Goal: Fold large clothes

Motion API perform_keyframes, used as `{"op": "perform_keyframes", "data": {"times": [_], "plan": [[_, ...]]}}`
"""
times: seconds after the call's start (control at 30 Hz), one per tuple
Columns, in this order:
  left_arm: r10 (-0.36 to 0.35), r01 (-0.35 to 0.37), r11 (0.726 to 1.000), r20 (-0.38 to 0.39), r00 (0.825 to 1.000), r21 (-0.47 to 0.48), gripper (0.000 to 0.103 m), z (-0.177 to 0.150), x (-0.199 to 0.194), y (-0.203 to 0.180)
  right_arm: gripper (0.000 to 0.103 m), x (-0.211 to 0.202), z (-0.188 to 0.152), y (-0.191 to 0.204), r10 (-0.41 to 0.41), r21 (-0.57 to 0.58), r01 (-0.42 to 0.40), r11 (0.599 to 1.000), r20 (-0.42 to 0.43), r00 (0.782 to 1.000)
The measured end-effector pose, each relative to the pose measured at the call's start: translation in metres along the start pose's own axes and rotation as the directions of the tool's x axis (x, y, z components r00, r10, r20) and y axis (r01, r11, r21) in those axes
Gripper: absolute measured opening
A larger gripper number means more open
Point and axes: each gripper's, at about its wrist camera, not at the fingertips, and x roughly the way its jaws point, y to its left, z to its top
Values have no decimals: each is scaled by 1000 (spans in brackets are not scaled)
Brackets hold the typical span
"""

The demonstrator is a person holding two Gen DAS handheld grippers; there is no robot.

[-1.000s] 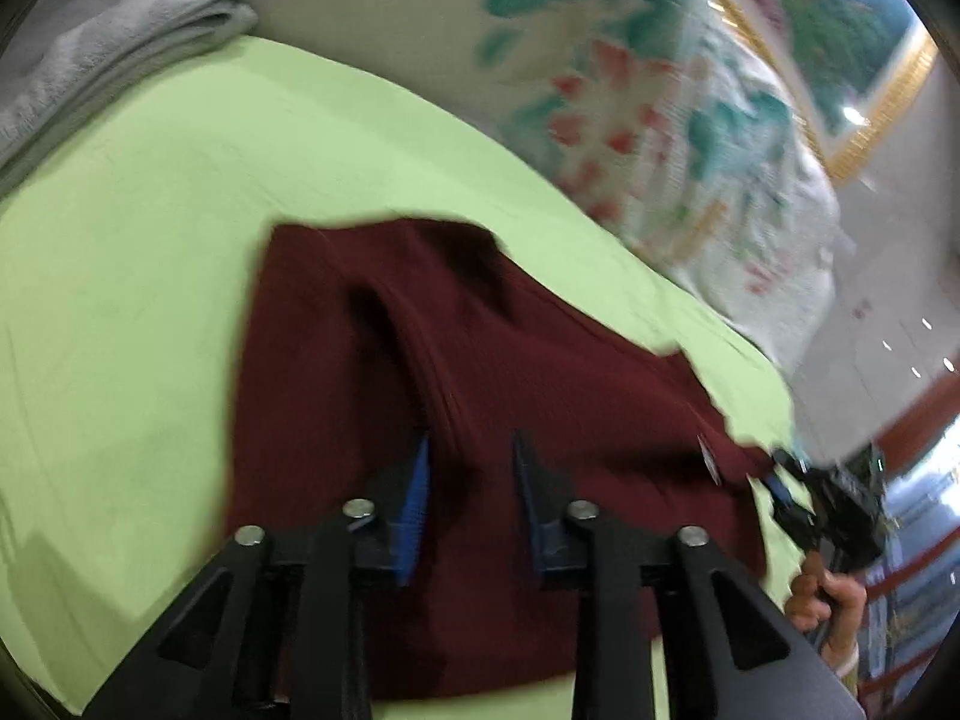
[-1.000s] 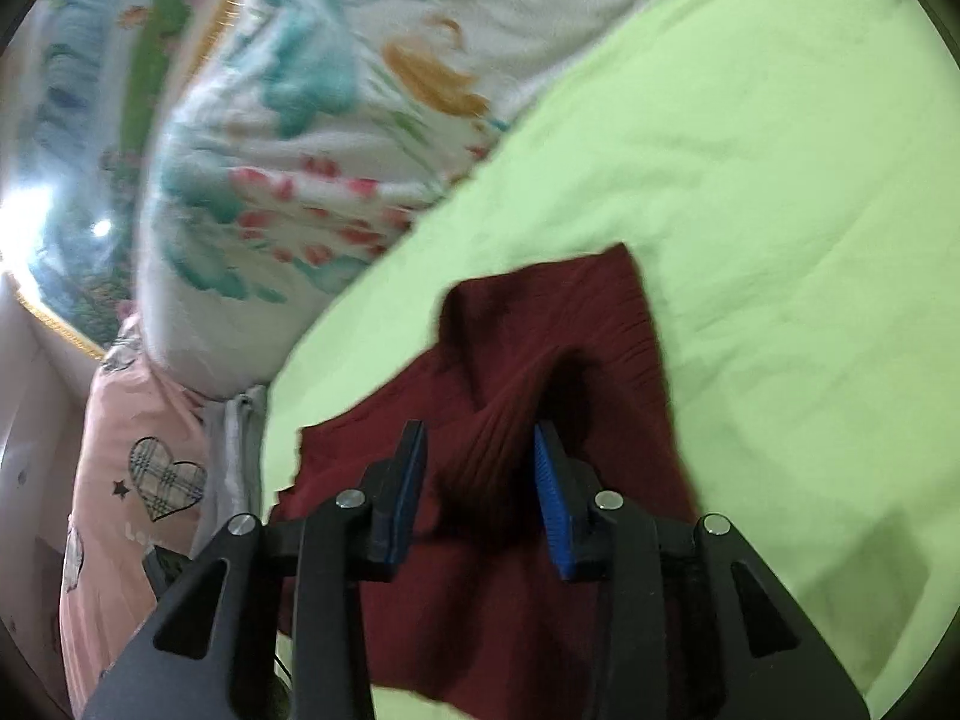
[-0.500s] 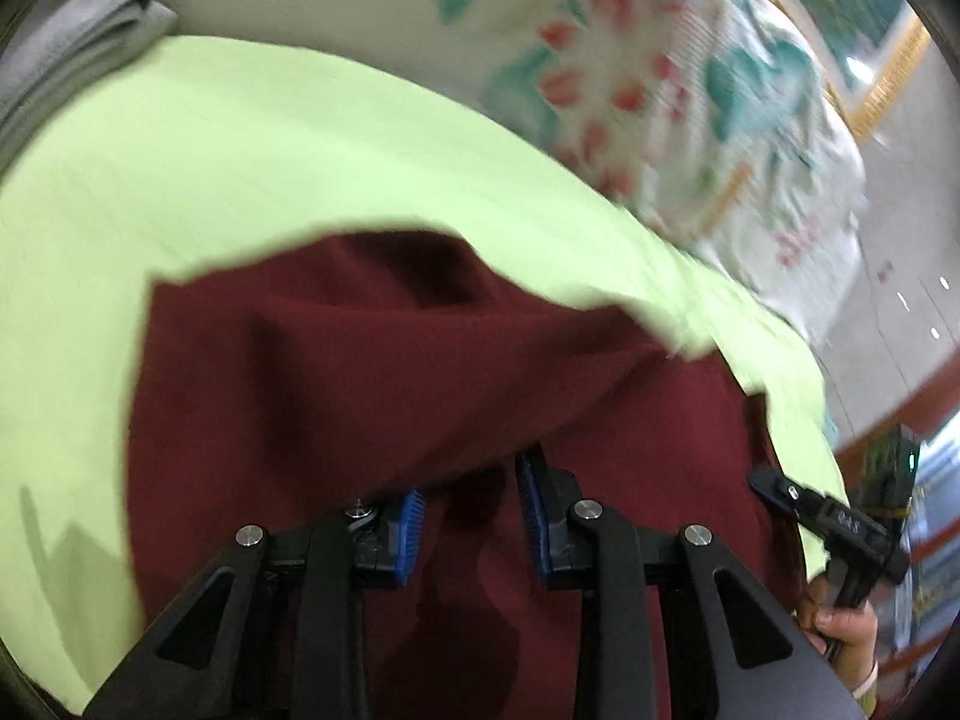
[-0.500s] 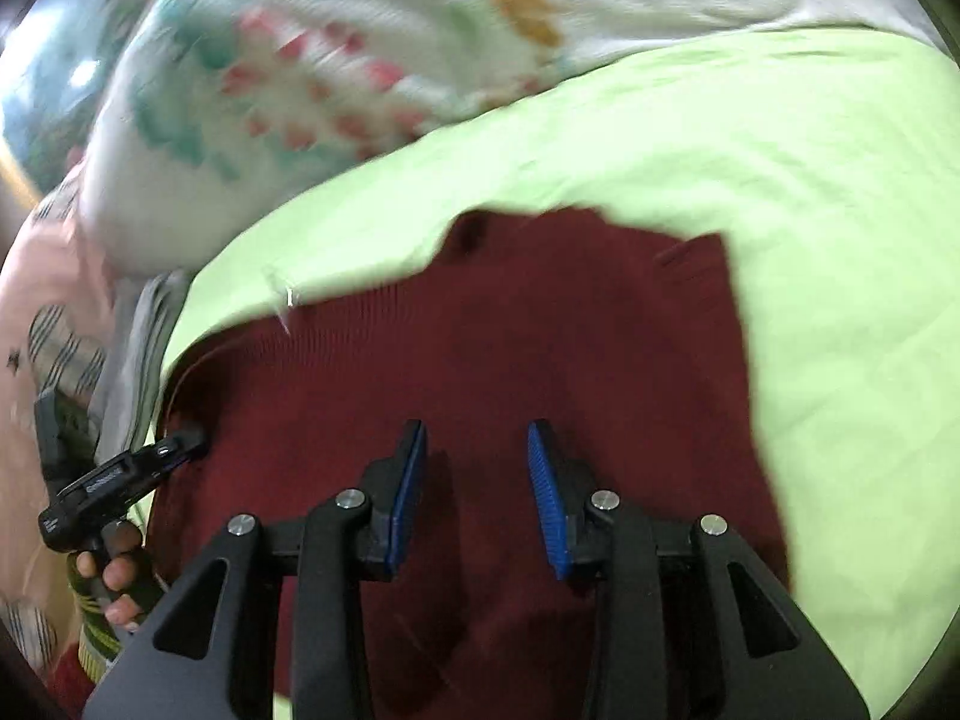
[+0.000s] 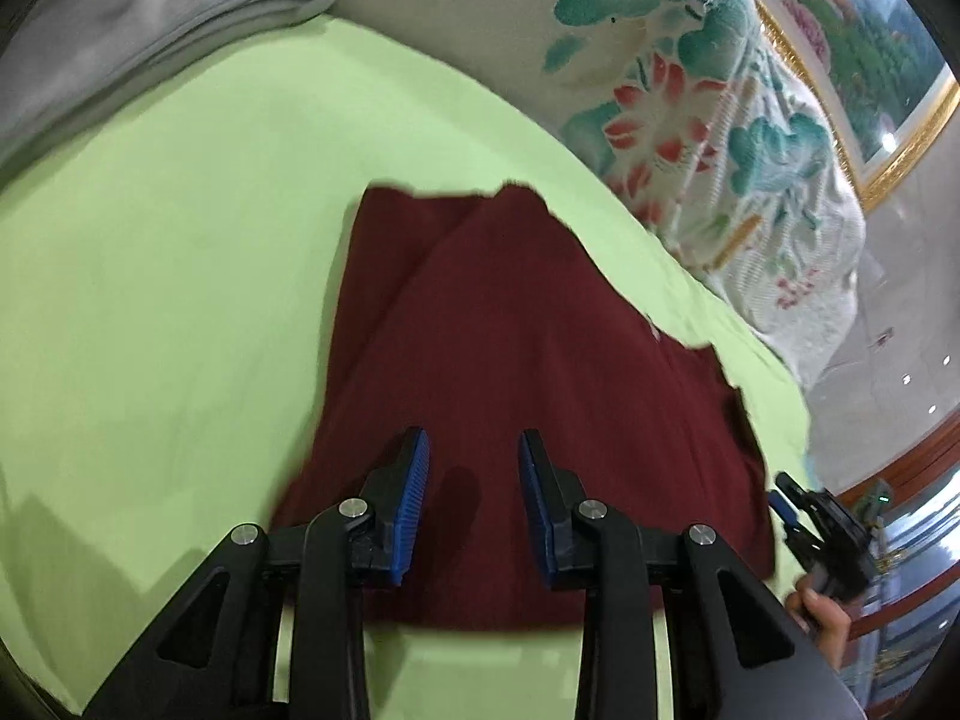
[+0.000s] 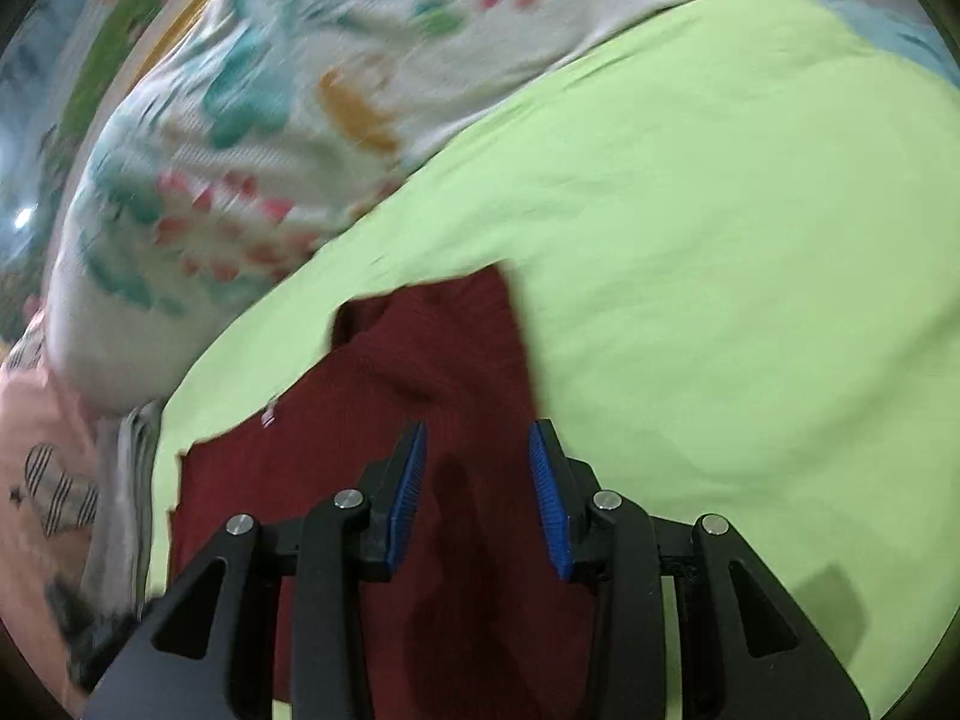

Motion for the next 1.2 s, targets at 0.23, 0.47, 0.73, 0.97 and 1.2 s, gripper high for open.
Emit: {"op": "perform_keyframes", "data": {"times": [0.23, 0.47, 0.73, 0.97, 1.2], "plan": [[-54, 52, 998, -54, 997, -44, 40, -61, -32, 0, 37, -13, -10, 22, 109, -57, -112, 992, -53, 993], [-91, 82, 992, -106, 990, -91, 60, -85, -17, -8, 30, 5, -64, 83, 213, -162, -246, 956, -198, 957], [-77, 71, 975, -19, 997, -212, 66, -75, 3, 0, 21, 36, -86, 129, 235, -224, -300, 927, -275, 932], [-48, 60, 957, 49, 998, -284, 66, -49, 16, 8, 19, 74, -83, 156, 224, -235, -299, 925, -299, 928], [-22, 43, 964, 82, 996, -264, 59, -32, 26, 7, 16, 111, -98, 159, 157, -313, -277, 909, -359, 920]]}}
